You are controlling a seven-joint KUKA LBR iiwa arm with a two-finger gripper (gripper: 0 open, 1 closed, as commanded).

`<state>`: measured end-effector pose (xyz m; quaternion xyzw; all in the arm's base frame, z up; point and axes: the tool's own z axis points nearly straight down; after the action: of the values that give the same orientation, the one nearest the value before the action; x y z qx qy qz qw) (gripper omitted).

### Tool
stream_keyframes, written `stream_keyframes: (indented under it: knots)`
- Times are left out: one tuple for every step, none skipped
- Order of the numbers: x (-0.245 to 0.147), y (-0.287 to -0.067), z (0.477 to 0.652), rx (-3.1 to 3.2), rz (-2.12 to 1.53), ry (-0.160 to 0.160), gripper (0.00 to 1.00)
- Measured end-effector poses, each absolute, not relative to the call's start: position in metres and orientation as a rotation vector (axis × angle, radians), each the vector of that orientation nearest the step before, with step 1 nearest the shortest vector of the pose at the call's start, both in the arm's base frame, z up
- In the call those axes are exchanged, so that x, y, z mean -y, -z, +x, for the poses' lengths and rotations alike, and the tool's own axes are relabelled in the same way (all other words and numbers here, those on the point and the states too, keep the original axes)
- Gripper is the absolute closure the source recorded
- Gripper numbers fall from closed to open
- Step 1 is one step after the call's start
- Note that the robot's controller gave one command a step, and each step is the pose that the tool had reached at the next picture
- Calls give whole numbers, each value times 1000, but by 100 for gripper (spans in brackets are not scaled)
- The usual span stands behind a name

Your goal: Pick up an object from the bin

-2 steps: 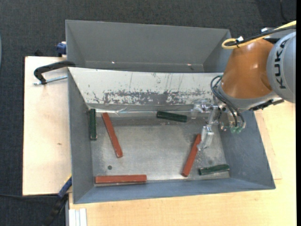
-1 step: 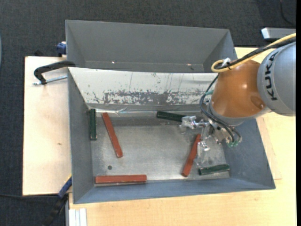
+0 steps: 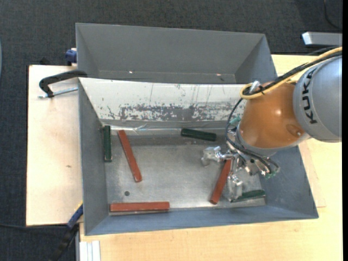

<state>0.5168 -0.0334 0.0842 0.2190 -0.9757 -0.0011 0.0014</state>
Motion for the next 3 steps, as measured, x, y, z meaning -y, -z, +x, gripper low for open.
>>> stream_keyframes:
  knots:
    - [24, -106, 512, 2984, 1000, 0, 0]
    - [20, -75, 513, 2928, 1143, 2, 0]
    - [7, -71, 507, 2814, 1397, 2, 100]
